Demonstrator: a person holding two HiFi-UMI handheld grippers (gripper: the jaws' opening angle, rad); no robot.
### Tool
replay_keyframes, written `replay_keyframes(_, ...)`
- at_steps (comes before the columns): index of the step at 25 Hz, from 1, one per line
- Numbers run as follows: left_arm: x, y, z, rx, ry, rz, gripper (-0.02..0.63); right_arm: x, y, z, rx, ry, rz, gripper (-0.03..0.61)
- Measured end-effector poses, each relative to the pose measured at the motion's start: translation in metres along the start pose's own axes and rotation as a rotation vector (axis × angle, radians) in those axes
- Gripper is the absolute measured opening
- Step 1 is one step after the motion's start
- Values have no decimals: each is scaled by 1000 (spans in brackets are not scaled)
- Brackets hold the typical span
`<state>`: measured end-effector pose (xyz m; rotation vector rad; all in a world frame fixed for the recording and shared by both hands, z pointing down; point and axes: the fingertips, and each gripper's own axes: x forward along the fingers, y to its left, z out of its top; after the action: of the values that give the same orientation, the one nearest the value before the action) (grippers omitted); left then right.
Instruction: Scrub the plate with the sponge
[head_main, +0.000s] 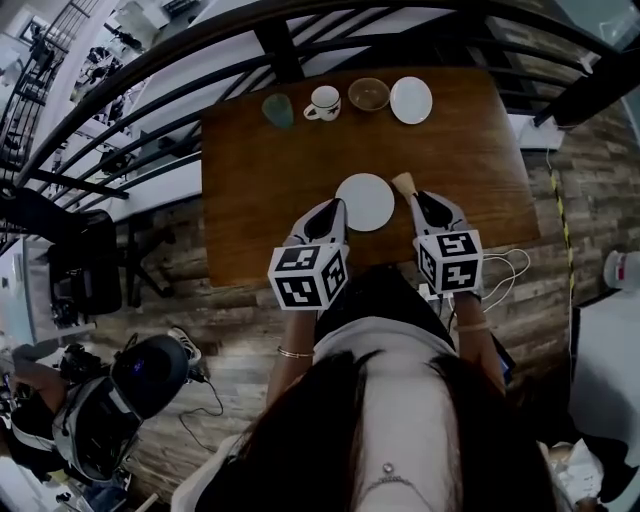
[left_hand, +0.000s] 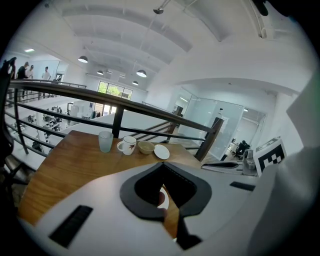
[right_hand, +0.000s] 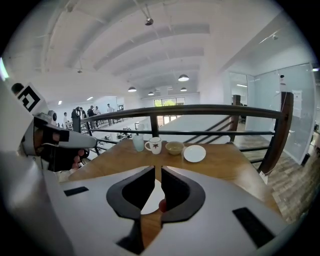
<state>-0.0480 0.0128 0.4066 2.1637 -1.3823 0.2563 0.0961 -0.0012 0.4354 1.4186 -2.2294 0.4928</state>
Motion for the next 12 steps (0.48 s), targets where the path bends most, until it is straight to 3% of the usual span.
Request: replay_keyframes(12,28,0,-1,-11,37,29,9,31,-21,-18,6,67,56,41)
